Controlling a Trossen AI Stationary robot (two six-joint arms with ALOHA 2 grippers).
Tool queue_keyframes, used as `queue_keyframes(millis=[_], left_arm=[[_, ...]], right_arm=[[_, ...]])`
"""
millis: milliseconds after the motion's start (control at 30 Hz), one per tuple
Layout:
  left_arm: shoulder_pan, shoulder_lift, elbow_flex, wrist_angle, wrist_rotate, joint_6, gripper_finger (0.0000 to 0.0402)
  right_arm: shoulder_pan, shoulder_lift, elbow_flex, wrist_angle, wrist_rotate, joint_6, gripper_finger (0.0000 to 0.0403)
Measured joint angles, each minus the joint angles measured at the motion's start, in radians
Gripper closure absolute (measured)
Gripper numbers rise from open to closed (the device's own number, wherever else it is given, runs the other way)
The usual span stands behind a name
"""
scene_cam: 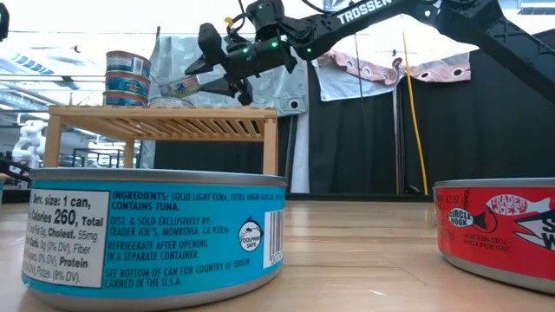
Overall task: Stack canned seafood by type on shelf
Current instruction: Stack the right green can on top of the other green can, then stack the green can on top of the other green can
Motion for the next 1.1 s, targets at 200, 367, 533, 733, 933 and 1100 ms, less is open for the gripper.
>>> queue_keyframes(millis=[200,367,533,733,933,1100], left_arm=[[0.0,0.0,0.0,0.0,0.0,0.0,0.0128],[0.0,0.0,0.0,0.0,0.0,0.0,0.0128],[0.0,0.0,0.0,-0.006,0.0,-0.001,0.0128],[0.0,0.0,-0.018,-0.028,0.001,-0.024,0.0128],[0.0,0.0,-0.024,-0.033,0.004,-0.059,0.0128],[0.0,0.011,-0.024,-0.023,0.004,-0.06,0.0128]], right_arm=[[0.001,0.015,0.0,0.05,0.039,-0.033,0.016],[0.009,0.022,0.0,0.098,0.073,-0.078,0.0161],[0.01,0.022,0.0,0.05,0.065,-0.146,0.0161],[0.038,-0.092,-0.001,-0.26,0.041,-0.318,0.0161],[0.162,-0.21,0.002,-0.722,0.212,-0.435,0.0164],[0.328,-0.212,-0.02,-0.852,0.451,-0.557,0.0176]])
